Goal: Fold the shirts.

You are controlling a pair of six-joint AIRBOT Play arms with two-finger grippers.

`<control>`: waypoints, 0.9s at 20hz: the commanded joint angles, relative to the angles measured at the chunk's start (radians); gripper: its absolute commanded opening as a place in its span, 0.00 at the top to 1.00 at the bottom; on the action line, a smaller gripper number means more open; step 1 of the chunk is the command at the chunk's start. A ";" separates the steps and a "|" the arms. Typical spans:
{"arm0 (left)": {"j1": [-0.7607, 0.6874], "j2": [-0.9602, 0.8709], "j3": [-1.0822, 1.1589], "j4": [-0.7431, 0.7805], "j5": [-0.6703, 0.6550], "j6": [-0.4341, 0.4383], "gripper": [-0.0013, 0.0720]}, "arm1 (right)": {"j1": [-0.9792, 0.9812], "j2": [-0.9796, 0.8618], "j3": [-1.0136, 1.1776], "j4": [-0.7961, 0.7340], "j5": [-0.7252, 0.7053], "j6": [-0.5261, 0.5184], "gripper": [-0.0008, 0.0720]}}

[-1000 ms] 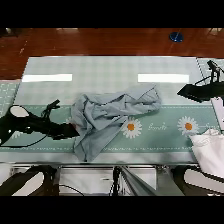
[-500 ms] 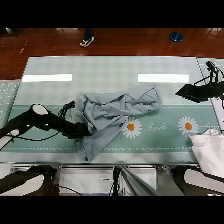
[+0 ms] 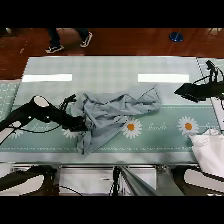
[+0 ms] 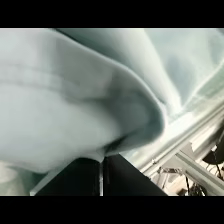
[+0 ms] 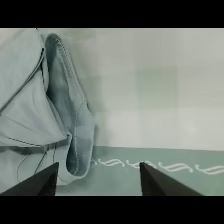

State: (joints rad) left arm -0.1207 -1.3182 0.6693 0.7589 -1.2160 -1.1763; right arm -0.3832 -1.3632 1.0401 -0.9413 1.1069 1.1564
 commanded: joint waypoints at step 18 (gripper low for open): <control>0.124 0.139 0.215 -0.069 -0.224 0.042 0.94 | 0.197 -0.165 0.002 0.281 0.161 -0.051 0.95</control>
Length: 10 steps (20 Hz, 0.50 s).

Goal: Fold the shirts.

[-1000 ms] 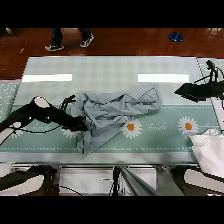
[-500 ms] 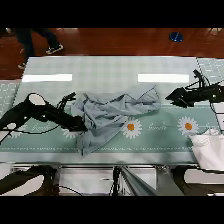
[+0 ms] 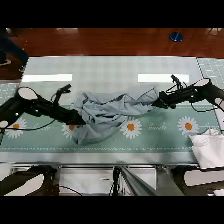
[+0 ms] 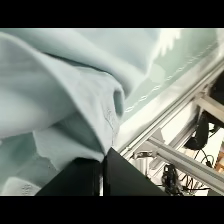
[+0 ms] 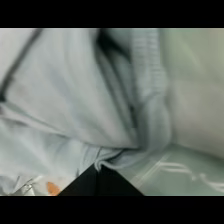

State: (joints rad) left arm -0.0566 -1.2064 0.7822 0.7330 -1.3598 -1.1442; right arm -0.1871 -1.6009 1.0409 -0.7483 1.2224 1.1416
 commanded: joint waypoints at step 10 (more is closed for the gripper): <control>0.439 0.348 0.944 -0.279 -0.088 -0.152 0.94 | -0.208 0.821 0.409 0.365 -0.195 0.015 0.96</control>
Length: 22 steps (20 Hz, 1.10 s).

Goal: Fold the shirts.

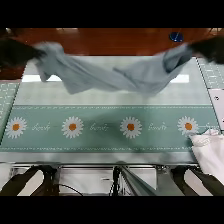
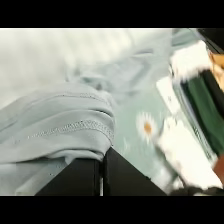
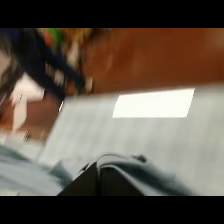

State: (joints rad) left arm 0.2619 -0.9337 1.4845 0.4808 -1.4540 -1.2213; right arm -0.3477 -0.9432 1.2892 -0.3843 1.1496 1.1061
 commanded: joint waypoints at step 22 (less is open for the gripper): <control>0.417 0.681 -0.513 0.269 -0.388 -0.175 0.94 | 0.145 0.269 -0.063 -0.851 0.637 0.397 0.96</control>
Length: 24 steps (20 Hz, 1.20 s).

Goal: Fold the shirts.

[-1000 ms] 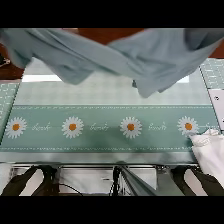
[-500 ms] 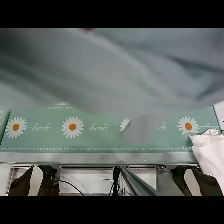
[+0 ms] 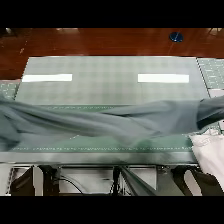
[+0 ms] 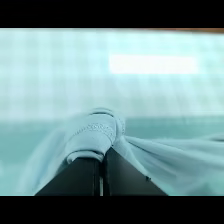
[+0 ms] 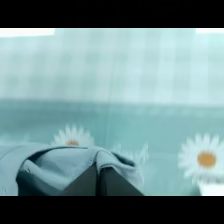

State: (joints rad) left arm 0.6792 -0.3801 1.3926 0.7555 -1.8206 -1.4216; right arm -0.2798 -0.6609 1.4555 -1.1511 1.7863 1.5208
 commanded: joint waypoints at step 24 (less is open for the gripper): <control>-0.594 -0.559 -0.796 0.038 1.164 0.360 0.94 | 0.184 -0.772 -0.304 0.097 -1.050 -0.174 0.95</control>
State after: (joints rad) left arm 0.1608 -0.8719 0.5945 0.7921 -0.7948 -1.0718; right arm -0.0959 -1.3773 1.1511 -1.0607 0.7403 1.4090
